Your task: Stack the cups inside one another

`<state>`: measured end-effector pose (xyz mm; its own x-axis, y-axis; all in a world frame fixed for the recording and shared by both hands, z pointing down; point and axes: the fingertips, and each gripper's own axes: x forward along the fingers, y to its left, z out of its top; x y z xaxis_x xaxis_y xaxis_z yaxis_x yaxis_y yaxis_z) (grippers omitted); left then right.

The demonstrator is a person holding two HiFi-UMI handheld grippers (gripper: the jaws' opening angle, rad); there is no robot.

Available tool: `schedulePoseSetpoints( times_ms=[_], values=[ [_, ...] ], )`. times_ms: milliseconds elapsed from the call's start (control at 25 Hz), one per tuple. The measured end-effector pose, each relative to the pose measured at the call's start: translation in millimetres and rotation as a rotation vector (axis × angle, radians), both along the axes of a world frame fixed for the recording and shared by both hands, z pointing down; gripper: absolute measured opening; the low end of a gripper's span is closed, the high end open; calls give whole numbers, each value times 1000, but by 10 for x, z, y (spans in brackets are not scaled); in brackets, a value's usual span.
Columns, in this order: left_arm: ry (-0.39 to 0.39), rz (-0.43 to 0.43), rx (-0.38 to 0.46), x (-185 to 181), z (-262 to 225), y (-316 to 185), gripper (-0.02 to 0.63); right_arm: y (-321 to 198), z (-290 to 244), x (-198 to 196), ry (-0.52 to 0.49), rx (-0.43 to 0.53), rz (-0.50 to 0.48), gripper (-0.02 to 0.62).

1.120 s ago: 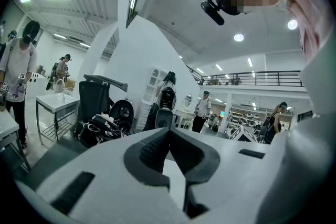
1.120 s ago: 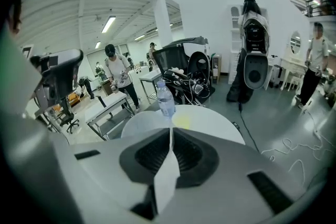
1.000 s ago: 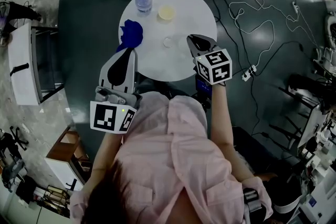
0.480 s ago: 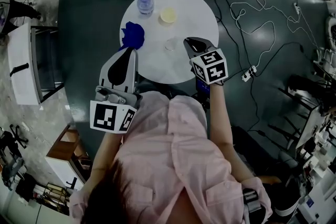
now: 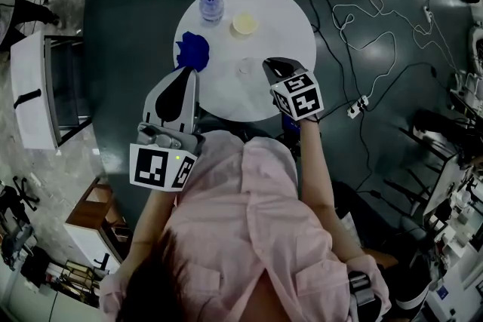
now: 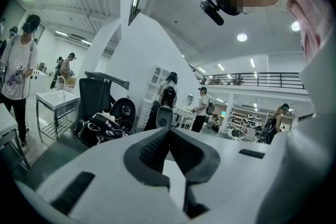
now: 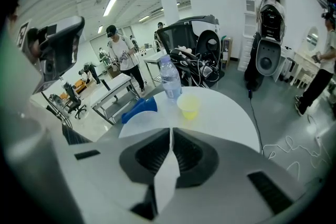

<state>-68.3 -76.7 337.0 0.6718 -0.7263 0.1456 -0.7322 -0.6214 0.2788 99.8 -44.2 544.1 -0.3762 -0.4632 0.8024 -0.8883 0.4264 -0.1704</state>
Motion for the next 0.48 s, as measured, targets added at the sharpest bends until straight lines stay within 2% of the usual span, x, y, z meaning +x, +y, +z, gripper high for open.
schedulePoseSetpoints(
  times_ms=[480],
  values=[
    [-5, -18, -9, -39, 24, -13, 14, -8, 195, -9, 33, -38, -29, 38]
  ],
)
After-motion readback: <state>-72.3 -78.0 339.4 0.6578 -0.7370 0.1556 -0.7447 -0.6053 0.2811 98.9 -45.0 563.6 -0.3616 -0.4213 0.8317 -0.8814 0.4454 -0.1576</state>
